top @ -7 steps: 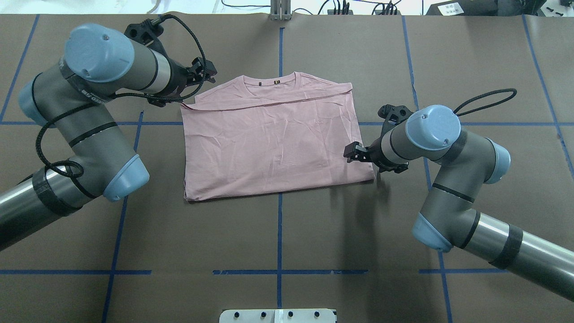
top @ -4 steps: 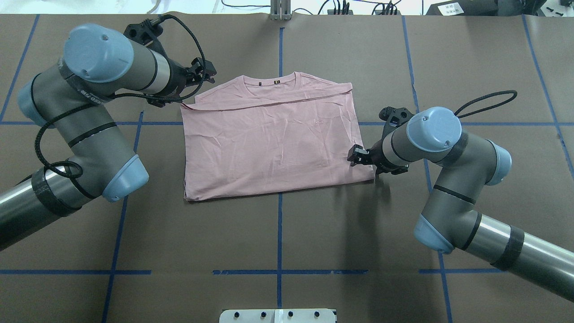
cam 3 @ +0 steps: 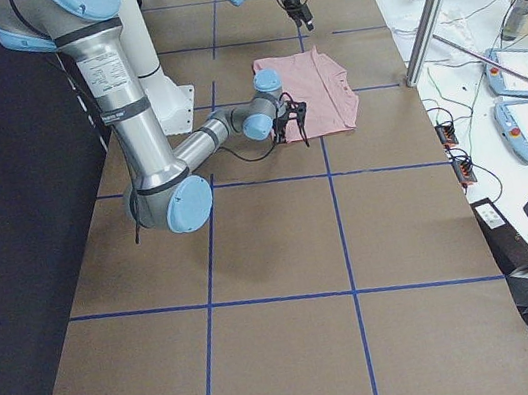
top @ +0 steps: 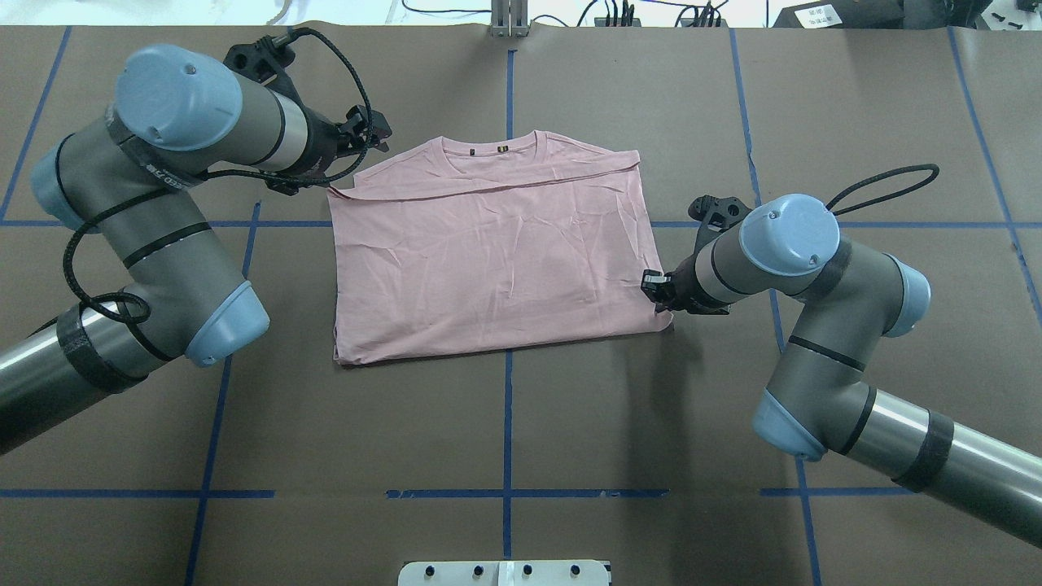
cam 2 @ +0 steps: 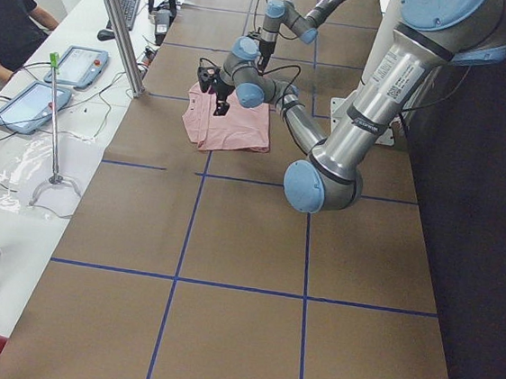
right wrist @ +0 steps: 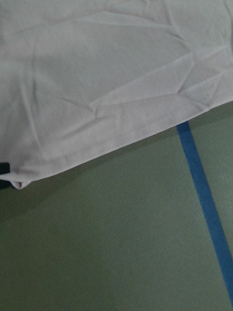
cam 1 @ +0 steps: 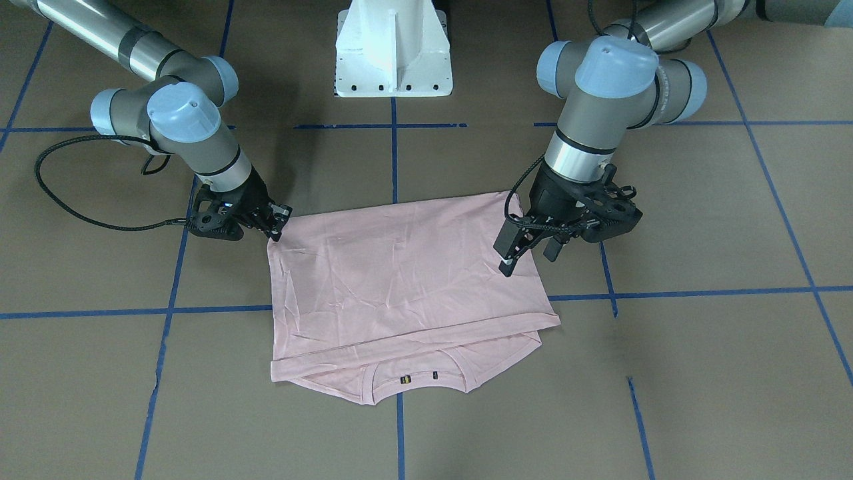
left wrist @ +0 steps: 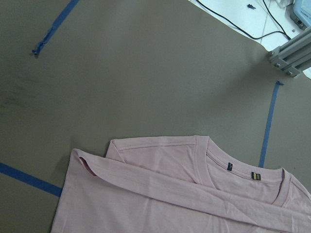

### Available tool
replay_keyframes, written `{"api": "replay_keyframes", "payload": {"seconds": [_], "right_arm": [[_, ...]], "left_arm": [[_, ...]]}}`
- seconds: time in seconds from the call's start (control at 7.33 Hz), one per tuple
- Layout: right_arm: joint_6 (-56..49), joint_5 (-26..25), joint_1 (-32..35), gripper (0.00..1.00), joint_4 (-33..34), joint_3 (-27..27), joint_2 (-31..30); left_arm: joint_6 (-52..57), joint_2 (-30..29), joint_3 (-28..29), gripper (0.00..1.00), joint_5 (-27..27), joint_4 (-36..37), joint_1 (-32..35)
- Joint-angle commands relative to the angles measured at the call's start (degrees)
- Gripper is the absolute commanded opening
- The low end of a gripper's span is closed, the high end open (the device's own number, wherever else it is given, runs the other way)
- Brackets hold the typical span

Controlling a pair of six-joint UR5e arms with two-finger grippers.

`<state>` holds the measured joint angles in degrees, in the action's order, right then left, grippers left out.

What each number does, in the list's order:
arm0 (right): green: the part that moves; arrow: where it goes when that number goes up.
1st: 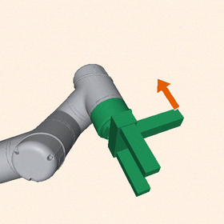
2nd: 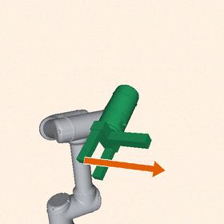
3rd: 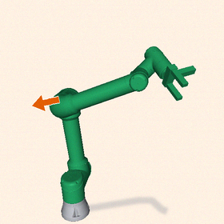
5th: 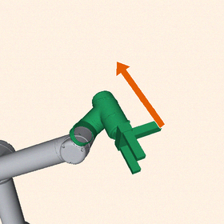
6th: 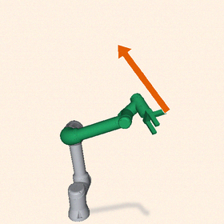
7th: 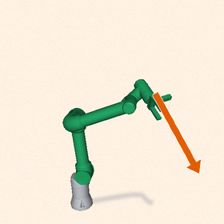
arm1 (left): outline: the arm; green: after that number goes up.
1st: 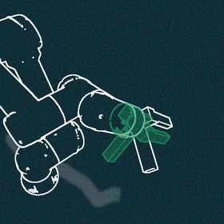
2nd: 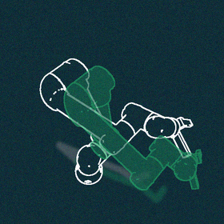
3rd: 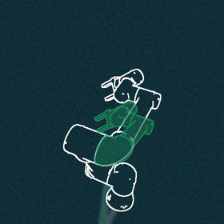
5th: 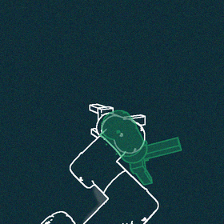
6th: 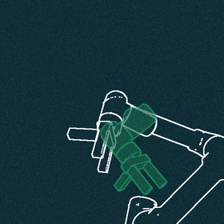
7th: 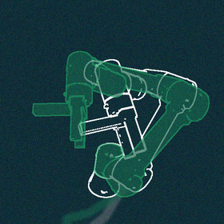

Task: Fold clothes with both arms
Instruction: 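Lower the right gripper onto the folded shirt's side edge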

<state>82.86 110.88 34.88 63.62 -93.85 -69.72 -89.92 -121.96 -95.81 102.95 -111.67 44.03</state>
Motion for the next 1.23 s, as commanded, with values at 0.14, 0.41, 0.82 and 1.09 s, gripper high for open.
{"api": "replay_keyframes", "payload": {"seconds": [0.14, 0.41, 0.82, 1.09], "right_arm": [[-0.2, 2.4, 0.2, 0.0, 0.0, -10.3, -9.2], [0.0, 2.4, -4.7, 0.0, 0.0, -19.9, -21.1], [11.1, 2.1, -23.0, 0.0, -0.3, -30.9, -32.9], [14.1, 1.4, -27.2, 0.99, -0.6, -32.1, -32.8]], "left_arm": [[0.0, -0.5, -0.2, 1.0, 0.1, 0.1, -0.1], [-0.1, -0.5, -0.2, 1.0, 0.1, 0.0, -0.1], [-0.6, -0.6, -0.3, 1.0, 0.1, 0.0, -0.3], [-0.7, -0.5, -1.1, 1.0, 0.1, 0.0, -0.4]]}}
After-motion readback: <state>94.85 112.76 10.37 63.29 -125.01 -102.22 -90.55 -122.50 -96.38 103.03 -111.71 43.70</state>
